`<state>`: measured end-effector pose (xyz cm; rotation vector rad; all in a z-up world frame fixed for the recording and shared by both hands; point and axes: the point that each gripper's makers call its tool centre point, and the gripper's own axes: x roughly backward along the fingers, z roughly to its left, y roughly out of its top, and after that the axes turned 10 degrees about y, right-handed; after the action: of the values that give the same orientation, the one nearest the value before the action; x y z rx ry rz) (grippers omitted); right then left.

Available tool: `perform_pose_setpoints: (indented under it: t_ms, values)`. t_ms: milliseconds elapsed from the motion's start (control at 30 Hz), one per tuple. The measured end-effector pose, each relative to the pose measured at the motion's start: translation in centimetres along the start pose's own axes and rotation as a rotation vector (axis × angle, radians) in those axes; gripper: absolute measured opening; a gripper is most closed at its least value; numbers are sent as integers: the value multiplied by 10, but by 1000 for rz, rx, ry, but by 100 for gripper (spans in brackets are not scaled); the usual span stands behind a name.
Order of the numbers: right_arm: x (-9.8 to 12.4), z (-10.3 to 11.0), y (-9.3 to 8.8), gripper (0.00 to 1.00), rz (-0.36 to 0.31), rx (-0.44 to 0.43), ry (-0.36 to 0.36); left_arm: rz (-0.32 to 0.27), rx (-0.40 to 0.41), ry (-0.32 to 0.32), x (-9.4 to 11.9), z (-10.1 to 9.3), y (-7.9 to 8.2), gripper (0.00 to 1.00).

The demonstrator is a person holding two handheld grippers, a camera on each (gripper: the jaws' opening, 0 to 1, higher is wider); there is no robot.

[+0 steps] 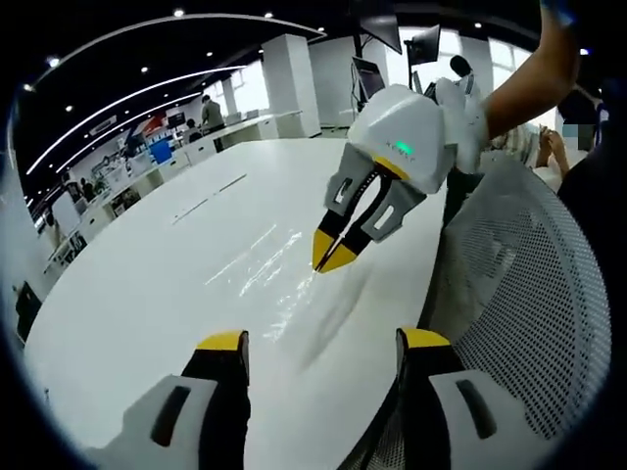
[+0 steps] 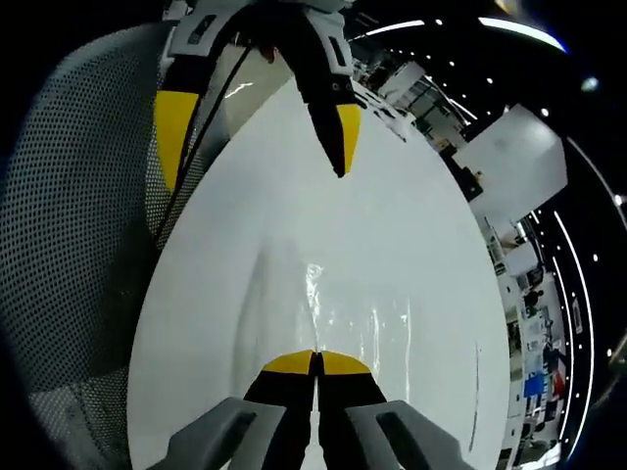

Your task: Open the resealable bag by pulling the two sides of the seal apart until the entire bag opening is separated and visibly accessible.

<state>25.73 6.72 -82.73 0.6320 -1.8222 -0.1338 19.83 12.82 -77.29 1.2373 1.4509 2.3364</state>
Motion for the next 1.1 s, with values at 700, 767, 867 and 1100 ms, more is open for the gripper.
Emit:
perform_pose_setpoints:
  t_ms: [700,767,867,1100]
  values:
    - [-27,-44,-15,0,24,-151,-50,1,10,7,-6,7,-1,67]
    - [-28,-47,-13,0,13,-181,-58,9,7,6,-7,7,-3,67]
    - [-29,-49,-13,0,11,-231,-63,17,5,2,-8,7,-4,66]
    - [-35,-57,-6,0,-57,-368,-76,29,22,10,-8,11,-8,66]
